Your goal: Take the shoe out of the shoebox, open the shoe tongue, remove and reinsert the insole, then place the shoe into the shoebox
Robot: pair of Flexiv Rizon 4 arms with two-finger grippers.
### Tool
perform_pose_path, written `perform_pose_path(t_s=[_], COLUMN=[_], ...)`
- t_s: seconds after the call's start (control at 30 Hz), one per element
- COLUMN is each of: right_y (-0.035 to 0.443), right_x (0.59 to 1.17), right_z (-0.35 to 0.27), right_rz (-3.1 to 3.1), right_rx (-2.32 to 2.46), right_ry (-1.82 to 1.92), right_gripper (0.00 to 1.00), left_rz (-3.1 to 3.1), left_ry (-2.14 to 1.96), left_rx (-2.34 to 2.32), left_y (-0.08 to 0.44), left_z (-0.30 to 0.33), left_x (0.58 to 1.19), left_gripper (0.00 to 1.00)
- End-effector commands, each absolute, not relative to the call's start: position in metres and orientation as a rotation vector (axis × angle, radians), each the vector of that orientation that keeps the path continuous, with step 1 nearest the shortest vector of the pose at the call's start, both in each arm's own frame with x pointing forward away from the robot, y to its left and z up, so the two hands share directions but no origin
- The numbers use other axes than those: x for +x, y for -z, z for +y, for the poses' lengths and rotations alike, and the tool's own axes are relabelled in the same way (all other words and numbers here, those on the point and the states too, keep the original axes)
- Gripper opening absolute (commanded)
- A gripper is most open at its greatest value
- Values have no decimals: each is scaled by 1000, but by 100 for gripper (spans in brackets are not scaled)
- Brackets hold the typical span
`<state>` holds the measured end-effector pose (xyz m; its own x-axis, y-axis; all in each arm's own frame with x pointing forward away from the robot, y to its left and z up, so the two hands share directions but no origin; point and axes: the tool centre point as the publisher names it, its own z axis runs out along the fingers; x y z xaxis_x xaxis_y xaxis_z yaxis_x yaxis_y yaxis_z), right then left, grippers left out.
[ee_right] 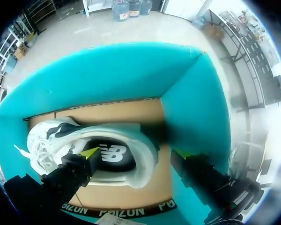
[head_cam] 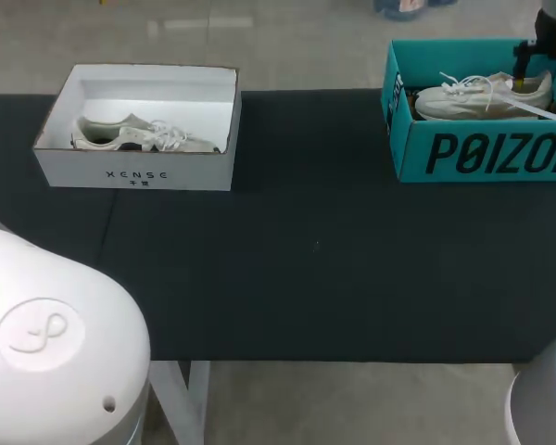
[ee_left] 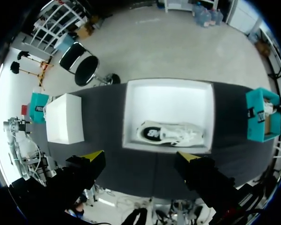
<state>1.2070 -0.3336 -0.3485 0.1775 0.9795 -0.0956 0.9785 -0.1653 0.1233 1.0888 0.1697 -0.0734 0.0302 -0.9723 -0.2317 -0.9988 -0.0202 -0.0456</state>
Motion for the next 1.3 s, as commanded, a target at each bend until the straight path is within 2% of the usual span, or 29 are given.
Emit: perform_pose_path(t_s=[0.03, 0.77, 0.97, 1.07, 1.1, 1.17, 1.3], right_y=[357, 391, 394, 394, 394, 394, 393], right_x=[1215, 1217, 1214, 1214, 1213, 1213, 1213], right_z=[-334, -344, -346, -347, -347, -348, -349], right_rz=[1963, 1951, 1954, 1954, 1953, 1953, 1959], right_rx=[2365, 2405, 2407, 2407, 2407, 2405, 2387], right_ry=[102, 172, 196, 201, 202, 205, 231], right_gripper=[100, 100, 90, 58, 59, 50, 49], left_rz=[2041, 1991, 1991, 1991, 1991, 1991, 1991], left_ry=[-202, -163, -163, -163, -163, -163, -163], left_rx=[-2120, -2126, -2126, -2126, -2126, -2126, -2126], left_y=[72, 61, 61, 61, 61, 61, 61], left_z=[175, 184, 184, 184, 184, 184, 184], left_x=[1090, 1078, 1078, 1078, 1078, 1078, 1078], left_gripper=[100, 100, 100, 100, 100, 100, 100])
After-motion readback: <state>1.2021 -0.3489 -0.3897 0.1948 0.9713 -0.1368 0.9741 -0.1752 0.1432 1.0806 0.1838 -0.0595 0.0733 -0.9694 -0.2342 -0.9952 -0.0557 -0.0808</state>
